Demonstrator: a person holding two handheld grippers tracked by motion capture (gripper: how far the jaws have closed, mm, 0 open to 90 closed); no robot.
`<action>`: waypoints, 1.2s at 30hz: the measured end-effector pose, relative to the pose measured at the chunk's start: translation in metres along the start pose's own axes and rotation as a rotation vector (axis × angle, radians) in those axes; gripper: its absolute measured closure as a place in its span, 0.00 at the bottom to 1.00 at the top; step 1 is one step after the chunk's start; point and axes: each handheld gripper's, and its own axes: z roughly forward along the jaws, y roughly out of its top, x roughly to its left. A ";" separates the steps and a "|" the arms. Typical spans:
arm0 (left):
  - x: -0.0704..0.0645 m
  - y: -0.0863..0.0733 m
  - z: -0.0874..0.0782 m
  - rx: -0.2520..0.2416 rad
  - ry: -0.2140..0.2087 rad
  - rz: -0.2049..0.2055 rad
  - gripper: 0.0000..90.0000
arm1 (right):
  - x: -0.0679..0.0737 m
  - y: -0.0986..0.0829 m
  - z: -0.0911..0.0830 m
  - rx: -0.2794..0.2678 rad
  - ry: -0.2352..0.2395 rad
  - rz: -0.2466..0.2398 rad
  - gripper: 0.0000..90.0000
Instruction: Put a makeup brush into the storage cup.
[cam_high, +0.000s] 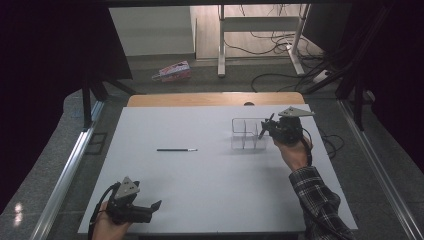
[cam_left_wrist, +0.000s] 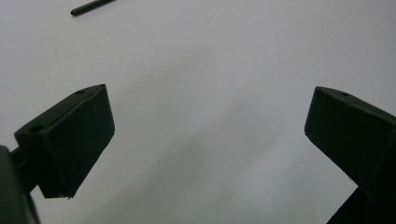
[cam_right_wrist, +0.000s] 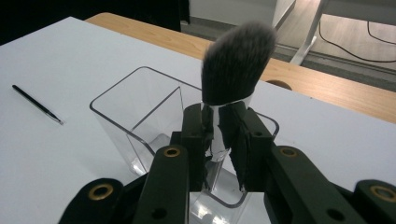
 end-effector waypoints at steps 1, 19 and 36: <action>0.000 0.000 0.000 0.000 0.001 0.000 0.02 | 0.000 -0.001 0.000 0.001 0.000 -0.001 0.84; 0.000 0.000 0.000 0.002 0.000 0.001 0.02 | 0.003 -0.004 0.001 -0.013 -0.008 -0.029 0.47; 0.000 0.000 -0.003 -0.047 -0.010 0.002 0.03 | 0.001 -0.006 0.006 0.019 -0.033 0.018 0.01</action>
